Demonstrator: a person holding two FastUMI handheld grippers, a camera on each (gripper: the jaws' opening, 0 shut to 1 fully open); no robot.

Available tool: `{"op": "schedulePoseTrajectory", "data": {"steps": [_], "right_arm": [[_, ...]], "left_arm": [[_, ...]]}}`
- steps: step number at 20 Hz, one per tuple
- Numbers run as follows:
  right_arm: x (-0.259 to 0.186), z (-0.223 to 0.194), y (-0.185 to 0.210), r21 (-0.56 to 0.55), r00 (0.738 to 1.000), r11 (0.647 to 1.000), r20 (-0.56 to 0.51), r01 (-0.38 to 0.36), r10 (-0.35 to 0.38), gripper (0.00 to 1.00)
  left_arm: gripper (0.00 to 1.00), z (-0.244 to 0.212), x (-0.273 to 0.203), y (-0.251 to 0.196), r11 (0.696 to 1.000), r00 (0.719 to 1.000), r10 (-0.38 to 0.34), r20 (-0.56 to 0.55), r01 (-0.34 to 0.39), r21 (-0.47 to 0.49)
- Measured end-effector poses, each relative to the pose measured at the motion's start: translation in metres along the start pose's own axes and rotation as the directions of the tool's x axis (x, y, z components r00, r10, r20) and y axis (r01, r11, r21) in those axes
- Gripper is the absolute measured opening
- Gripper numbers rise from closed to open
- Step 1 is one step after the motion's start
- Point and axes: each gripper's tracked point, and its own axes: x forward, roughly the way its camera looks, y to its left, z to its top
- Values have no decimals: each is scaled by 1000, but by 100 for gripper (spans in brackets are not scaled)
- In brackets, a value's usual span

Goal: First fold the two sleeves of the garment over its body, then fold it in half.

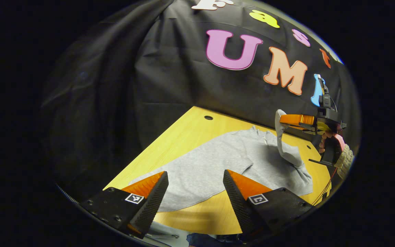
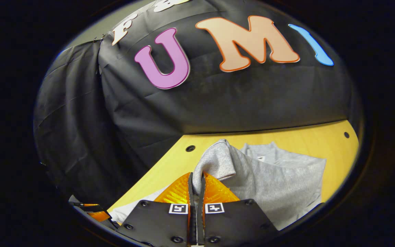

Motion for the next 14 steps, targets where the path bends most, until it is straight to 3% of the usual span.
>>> {"op": "schedulePoseTrajectory", "data": {"steps": [4, 10, 11, 12, 14], "right_arm": [[6, -7, 1, -69, 997, 997, -80, -18, 12, 6], [1, 2, 3, -59, 987, 998, -163, -21, 11, 8], [1, 7, 1, -52, 985, 998, -170, -21, 12, 17], [-1, 15, 0, -53, 985, 998, -170, -27, 18, 20], [8, -4, 2, -61, 986, 997, -165, -40, 29, 48]], "left_arm": [[94, -24, -1, 35, 997, 997, 75, -35, -75, -24], [94, -59, 4, 67, 986, 981, 158, -112, -164, -40], [94, -65, 5, 73, 984, 978, 170, -124, -176, -39], [95, -71, 7, 80, 982, 975, 178, -133, -185, -41], [95, -79, 12, 88, 979, 970, 191, -148, -200, -50]]}}
